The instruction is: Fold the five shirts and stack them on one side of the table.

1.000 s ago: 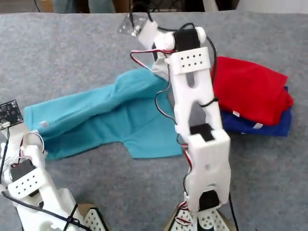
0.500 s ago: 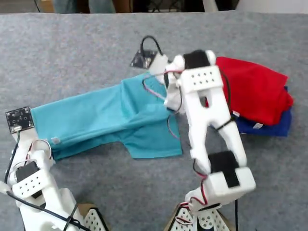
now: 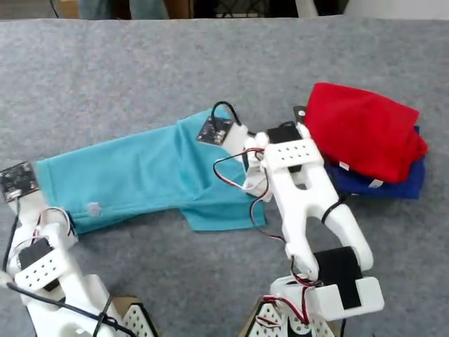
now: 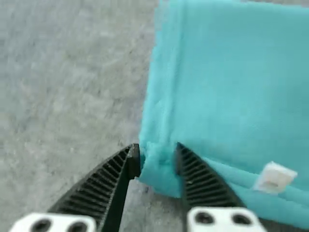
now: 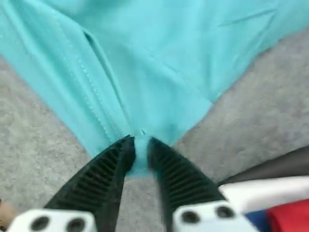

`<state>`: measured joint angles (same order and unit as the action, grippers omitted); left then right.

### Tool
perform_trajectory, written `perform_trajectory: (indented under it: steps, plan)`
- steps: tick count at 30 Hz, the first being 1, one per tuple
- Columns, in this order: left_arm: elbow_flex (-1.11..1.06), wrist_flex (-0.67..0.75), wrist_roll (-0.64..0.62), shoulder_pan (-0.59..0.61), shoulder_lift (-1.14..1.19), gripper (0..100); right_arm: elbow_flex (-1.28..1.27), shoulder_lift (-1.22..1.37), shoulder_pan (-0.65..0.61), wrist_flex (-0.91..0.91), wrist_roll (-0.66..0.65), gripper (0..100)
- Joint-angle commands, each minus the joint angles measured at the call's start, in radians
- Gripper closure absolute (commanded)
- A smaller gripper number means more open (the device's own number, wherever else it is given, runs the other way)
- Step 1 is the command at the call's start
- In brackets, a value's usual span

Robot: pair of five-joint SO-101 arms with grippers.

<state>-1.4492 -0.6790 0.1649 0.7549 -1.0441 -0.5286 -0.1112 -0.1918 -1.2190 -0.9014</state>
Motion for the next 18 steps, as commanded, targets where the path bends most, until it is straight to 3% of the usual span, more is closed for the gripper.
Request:
perform_trajectory:
  steps: [1, 3, 5, 7, 9, 11, 13, 18]
  plan:
    - [0.111, -0.118, 0.026, 0.025, -0.002, 79, 0.012, -0.084, 0.032, -0.031, -0.008, 74.6]
    - [0.231, -0.265, 0.087, 0.027, -0.002, 79, 0.042, -0.122, 0.037, -0.037, -0.003, 70.4]
    - [0.357, -0.370, 0.044, 0.030, -0.002, 79, 0.067, -0.157, 0.035, -0.037, -0.002, 70.7]
    - [0.479, -0.456, 0.020, 0.022, -0.002, 80, 0.085, -0.177, 0.015, -0.035, 0.005, 74.9]
    - [0.587, -0.505, -0.009, -0.004, 0.002, 81, 0.107, -0.170, -0.049, -0.029, 0.080, 85.8]
    - [0.647, -0.497, -0.098, -0.048, 0.021, 88, 0.130, -0.133, -0.121, 0.006, 0.187, 99.4]
    - [0.648, -0.410, -0.169, -0.105, 0.084, 98, 0.151, -0.068, -0.170, 0.058, 0.282, 94.6]
    - [0.611, -0.098, -0.292, -0.208, 0.391, 97, 0.248, 0.133, -0.222, 0.118, 0.428, 98.3]
